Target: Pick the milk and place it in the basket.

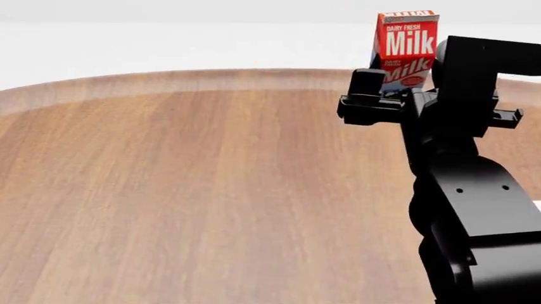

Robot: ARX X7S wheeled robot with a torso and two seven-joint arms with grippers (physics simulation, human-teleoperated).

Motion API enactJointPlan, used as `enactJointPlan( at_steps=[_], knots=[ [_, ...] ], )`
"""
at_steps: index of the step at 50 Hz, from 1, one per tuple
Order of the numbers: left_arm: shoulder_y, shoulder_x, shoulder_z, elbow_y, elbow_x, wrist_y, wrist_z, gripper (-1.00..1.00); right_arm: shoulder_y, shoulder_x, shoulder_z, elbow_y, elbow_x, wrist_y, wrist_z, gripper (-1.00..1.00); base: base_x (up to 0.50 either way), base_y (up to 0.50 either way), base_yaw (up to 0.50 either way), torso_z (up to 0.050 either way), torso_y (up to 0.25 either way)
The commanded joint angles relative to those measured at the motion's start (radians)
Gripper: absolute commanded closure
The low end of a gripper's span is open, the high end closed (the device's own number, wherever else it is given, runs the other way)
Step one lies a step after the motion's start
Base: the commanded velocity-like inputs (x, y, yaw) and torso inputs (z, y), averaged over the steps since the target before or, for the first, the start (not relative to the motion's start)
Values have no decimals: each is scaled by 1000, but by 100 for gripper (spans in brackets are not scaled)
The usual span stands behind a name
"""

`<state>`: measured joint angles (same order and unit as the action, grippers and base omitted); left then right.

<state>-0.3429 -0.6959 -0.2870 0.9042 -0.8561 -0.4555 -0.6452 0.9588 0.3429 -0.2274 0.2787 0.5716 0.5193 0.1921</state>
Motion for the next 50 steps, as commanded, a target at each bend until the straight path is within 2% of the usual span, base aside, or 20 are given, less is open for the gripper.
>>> enactJointPlan(
  at_steps=[1,7,9,10,14,28,50],
  knots=[
    [14,15,-30,5,28,-6,28,-100,119,25,55,-103,11,116,-26,100,0,0,0,0,0],
    [33,21,-32,-1,40,6,37,-100,243,115,56,-222,80,272,-68,100,0,0,0,0,2],
    [34,21,-32,-1,39,7,36,-100,243,116,56,-222,80,272,-67,100,0,0,0,0,5],
    [36,16,-43,-2,35,7,35,-100,311,156,59,-248,89,313,-79,100,0,0,0,0,0],
    [43,14,-53,0,32,9,33,-100,403,201,68,-248,111,366,-109,100,0,0,0,0,0],
    [44,10,-59,0,22,11,26,-100,569,351,88,-280,165,496,-186,100,0,0,0,1,1],
    [47,8,-54,-1,23,17,23,-100,610,523,167,-368,250,678,-173,100,0,0,0,0,1]
  ],
)
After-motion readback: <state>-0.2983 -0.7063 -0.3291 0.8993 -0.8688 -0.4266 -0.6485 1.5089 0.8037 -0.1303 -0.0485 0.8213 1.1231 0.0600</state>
